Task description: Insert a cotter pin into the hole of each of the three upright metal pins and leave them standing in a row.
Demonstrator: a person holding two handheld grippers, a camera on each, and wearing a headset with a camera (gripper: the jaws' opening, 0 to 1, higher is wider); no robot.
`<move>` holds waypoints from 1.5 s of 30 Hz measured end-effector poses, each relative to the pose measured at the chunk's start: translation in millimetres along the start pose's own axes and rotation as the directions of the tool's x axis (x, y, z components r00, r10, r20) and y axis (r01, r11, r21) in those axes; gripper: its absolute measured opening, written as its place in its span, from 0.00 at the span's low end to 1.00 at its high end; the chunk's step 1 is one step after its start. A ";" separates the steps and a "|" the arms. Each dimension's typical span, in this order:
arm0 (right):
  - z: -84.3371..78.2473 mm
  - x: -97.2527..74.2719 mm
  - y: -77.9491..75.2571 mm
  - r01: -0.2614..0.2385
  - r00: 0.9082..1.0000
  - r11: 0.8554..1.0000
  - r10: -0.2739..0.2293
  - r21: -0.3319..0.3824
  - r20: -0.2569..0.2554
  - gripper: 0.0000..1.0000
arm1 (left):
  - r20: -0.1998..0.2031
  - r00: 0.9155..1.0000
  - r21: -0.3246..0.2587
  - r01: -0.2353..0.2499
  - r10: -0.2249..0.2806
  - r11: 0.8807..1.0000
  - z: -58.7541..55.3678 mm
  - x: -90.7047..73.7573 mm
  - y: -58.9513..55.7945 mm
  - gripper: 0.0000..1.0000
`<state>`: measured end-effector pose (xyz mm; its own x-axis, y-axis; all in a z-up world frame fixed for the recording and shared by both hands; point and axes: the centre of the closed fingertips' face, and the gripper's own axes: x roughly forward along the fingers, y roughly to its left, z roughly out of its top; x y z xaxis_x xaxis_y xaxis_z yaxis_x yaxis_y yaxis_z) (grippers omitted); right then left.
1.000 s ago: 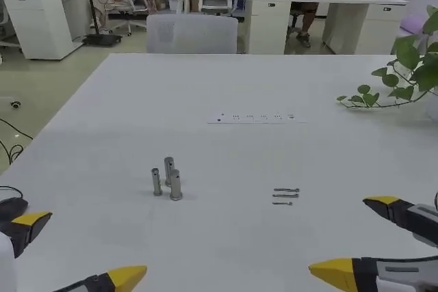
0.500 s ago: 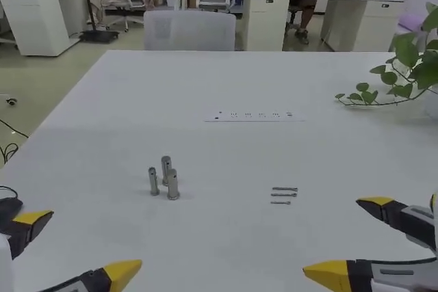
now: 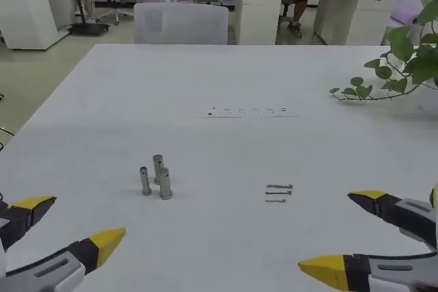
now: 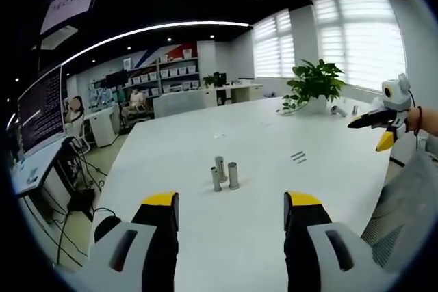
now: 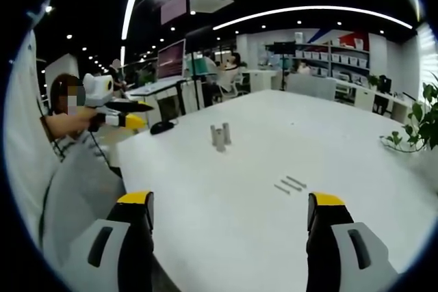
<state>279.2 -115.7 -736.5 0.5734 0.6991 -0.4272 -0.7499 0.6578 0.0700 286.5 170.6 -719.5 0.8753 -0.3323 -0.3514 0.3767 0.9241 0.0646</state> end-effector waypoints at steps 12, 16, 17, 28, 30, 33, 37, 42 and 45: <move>3.1 6.7 1.1 -0.031 1.000 0.999 0.031 -0.009 -0.002 0.92 | -0.004 1.000 -0.015 -0.011 0.011 1.000 1.7 30.4 18.8 0.51; 2.4 9.3 -1.9 -0.032 0.999 0.999 0.032 -0.009 -0.010 0.92 | -0.026 1.000 0.011 -0.005 0.005 1.000 -2.4 44.8 22.5 0.49; 2.0 9.9 -3.2 -0.032 0.999 0.999 0.032 -0.008 -0.011 0.92 | -0.031 1.000 0.018 0.001 0.000 1.000 -3.3 50.1 22.9 0.48; -2.6 18.9 -4.6 -0.048 0.999 0.999 0.048 0.013 -0.019 0.90 | -0.051 0.999 0.056 0.022 -0.019 0.998 -13.2 94.3 32.5 0.39; -2.8 20.1 -5.0 -0.049 0.999 0.999 0.049 0.019 -0.018 0.90 | -0.052 0.999 0.059 0.020 -0.017 0.998 -15.5 102.6 36.1 0.36; -3.9 22.9 -4.4 -0.058 0.998 0.998 0.059 0.028 -0.023 0.90 | -0.067 0.998 0.053 0.016 -0.012 0.998 -20.1 113.6 41.3 0.35; -5.8 26.4 -6.5 -0.060 0.998 0.997 0.061 0.042 -0.024 0.90 | -0.086 0.996 0.070 0.027 -0.021 0.997 -26.5 124.9 42.6 0.34; -4.1 27.7 -8.6 -0.059 0.998 0.997 0.060 0.047 -0.018 0.89 | -0.105 0.994 0.085 0.041 -0.032 0.996 -35.0 141.1 41.5 0.31; -2.0 26.9 -10.6 -0.057 0.998 0.997 0.058 0.045 -0.015 0.88 | -0.122 0.992 0.089 0.048 -0.037 0.995 -42.0 151.8 41.2 0.30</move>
<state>301.9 -104.5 -750.6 0.5239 0.7319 -0.4357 -0.7658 0.6287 0.1352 422.2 166.2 -809.5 0.8171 -0.3409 -0.4649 0.4441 0.8864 0.1305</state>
